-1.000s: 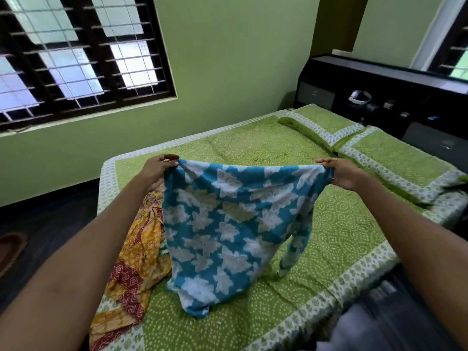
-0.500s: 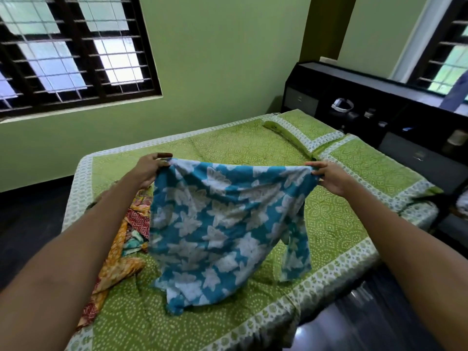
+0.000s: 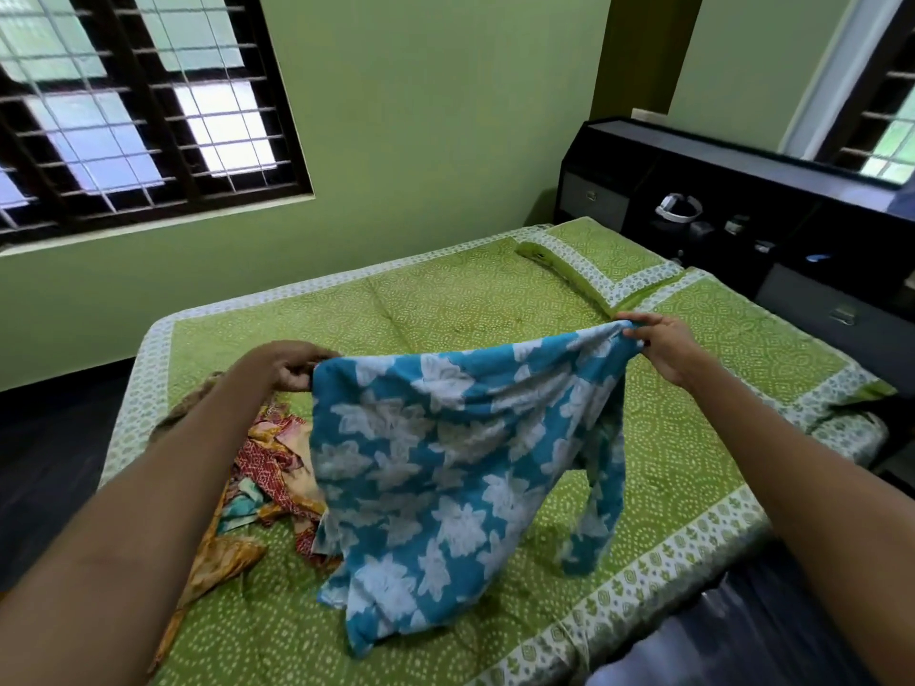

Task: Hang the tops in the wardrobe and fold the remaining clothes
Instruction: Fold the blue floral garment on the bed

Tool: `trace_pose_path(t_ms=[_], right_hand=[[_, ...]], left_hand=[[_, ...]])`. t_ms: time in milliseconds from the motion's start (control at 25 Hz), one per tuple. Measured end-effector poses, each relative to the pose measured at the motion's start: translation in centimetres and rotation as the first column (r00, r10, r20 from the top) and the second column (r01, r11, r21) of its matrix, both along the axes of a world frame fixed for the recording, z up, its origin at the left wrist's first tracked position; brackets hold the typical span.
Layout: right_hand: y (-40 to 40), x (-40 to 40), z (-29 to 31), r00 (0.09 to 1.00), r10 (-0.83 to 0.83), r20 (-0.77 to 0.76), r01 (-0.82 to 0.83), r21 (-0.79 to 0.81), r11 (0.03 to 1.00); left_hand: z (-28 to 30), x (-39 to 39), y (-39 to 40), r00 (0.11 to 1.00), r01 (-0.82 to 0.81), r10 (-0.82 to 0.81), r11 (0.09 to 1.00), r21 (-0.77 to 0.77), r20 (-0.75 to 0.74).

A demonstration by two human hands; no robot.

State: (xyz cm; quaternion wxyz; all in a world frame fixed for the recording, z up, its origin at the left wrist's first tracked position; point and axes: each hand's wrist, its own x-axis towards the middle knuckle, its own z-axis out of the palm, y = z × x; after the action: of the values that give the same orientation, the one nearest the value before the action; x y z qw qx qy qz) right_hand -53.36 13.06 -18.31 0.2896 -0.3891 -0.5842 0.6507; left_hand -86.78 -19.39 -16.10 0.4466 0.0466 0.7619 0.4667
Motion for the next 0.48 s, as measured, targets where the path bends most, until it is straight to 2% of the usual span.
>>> trace_pose_path(t_ms=[40, 120, 200, 280, 320, 400, 480], right_hand=[[0.8, -0.4, 0.0, 1.000, -0.013, 0.010, 0.013, 0.006, 1.000], [2.7, -1.6, -0.3, 0.999, -0.031, 0.039, 0.031, 0.012, 0.999], [4.5, -3.2, -0.7, 0.995, -0.036, 0.088, 0.034, 0.034, 0.999], [5.8, -4.6, -1.1, 0.990, -0.035, 0.136, 0.027, 0.058, 0.998], [6.3, -5.1, -1.3, 0.986, -0.020, 0.165, 0.009, 0.070, 0.998], [6.7, -6.3, -1.5, 0.972, 0.033, 0.231, -0.058, 0.100, 0.993], [7.1, -7.8, -1.6, 0.944, 0.080, 0.321, -0.133, 0.147, 0.980]], left_hand=[[-0.7, -0.6, 0.7, 0.997, -0.078, 0.078, 0.990, 0.116, 0.000], [-2.0, -2.0, 2.3, 0.971, -0.235, 0.231, 0.909, 0.345, 0.054], [-3.3, -3.5, 3.7, 0.984, -0.158, 0.176, 0.895, 0.416, -0.005], [-4.1, -4.5, 4.8, 0.973, 0.005, 0.070, 0.947, 0.321, -0.222], [-4.2, -4.5, 5.1, 0.935, 0.059, 0.036, 0.965, 0.254, -0.352], [-4.3, -4.9, 5.5, 0.822, 0.084, 0.002, 0.988, 0.126, -0.569], [-4.2, -6.1, 6.0, 0.726, 0.078, -0.017, 0.995, 0.057, -0.688]])
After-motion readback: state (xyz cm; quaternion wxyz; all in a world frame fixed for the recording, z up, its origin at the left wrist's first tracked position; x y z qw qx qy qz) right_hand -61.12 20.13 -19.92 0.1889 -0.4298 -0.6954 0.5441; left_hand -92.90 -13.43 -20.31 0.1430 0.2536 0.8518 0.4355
